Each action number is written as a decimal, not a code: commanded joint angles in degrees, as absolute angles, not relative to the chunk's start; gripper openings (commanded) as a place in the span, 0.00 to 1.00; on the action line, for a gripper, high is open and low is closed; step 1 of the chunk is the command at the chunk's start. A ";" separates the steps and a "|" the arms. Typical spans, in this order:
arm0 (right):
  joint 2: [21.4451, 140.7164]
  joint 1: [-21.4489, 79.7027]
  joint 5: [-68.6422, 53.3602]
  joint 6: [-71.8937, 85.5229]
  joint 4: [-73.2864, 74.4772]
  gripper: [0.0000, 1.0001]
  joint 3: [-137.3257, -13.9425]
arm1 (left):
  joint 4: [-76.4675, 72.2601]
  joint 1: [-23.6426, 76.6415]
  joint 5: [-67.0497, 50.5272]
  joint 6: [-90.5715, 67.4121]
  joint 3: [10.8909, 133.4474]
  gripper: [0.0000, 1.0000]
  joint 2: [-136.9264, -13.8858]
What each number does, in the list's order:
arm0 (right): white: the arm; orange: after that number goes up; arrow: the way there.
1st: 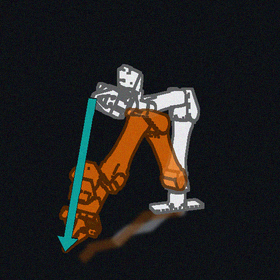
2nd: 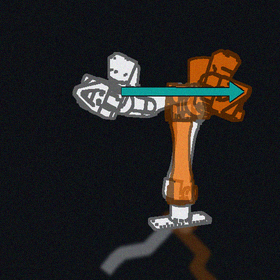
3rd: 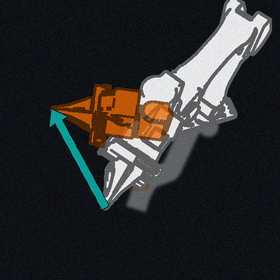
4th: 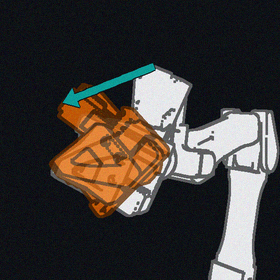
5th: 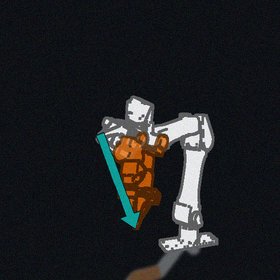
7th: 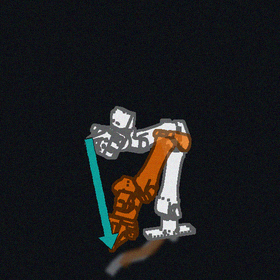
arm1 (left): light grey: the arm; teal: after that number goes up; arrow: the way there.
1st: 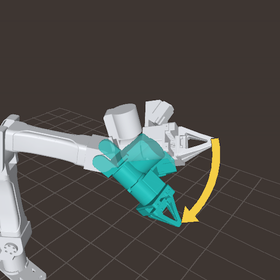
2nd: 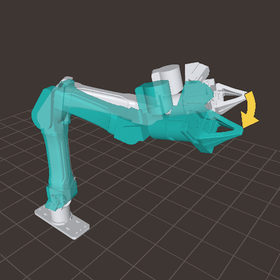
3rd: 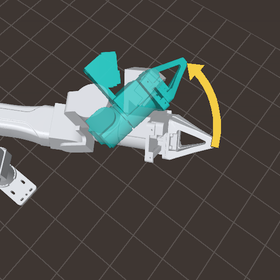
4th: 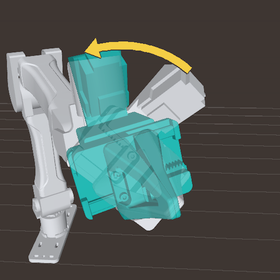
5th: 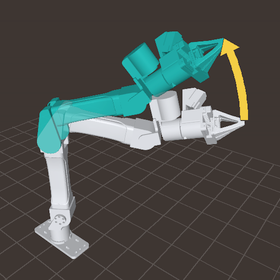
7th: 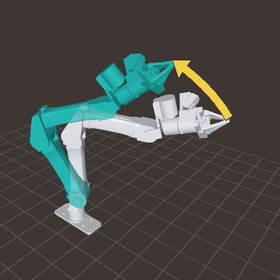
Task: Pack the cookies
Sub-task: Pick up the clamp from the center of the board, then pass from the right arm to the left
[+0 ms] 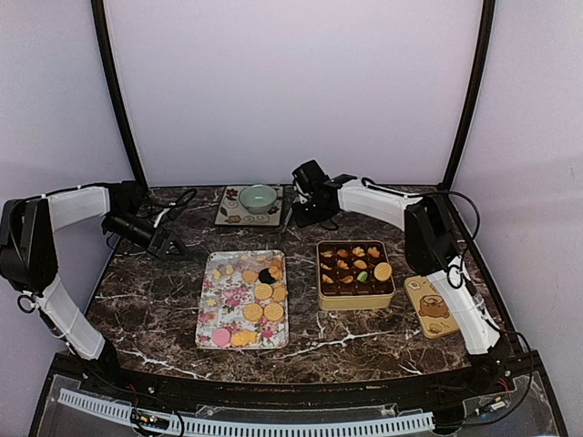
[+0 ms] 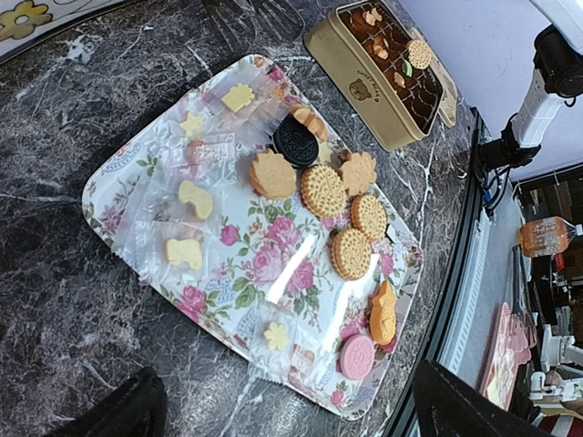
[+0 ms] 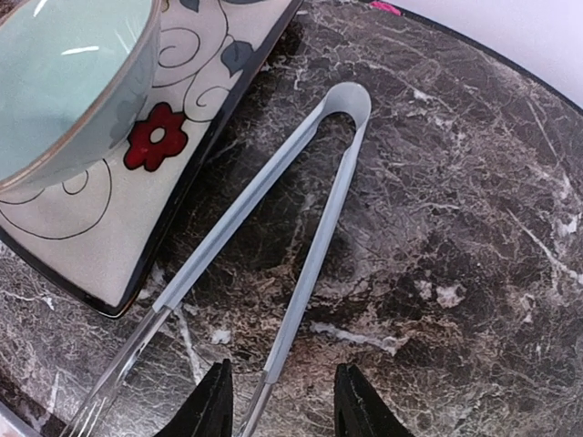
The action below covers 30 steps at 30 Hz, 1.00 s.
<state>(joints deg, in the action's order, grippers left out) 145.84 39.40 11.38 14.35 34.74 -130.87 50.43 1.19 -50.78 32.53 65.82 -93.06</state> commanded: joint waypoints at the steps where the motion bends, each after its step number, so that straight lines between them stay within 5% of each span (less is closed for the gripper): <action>1: 148.32 39.63 9.99 16.18 33.85 0.39 -130.50 | 50.89 1.34 -50.66 32.88 65.04 0.97 -90.83; 4: 149.06 39.64 9.76 16.88 33.90 0.35 -130.26 | 50.90 1.38 -50.50 32.87 64.99 0.97 -90.74; 12: 143.02 39.73 12.10 16.74 28.23 0.01 -125.25 | 50.47 1.40 -51.21 32.32 65.03 0.97 -90.54; 23: 124.69 40.89 14.15 18.88 14.24 0.00 -110.71 | 49.97 4.16 -58.86 29.09 69.60 0.97 -91.35; 30: 110.67 45.97 11.95 23.92 -8.54 0.00 -93.01 | 47.42 7.48 -69.28 20.14 80.52 0.99 -93.36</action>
<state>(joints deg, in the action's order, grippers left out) 116.57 42.06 13.08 20.38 9.91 -99.79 49.28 6.28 -59.86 26.61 74.24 -92.82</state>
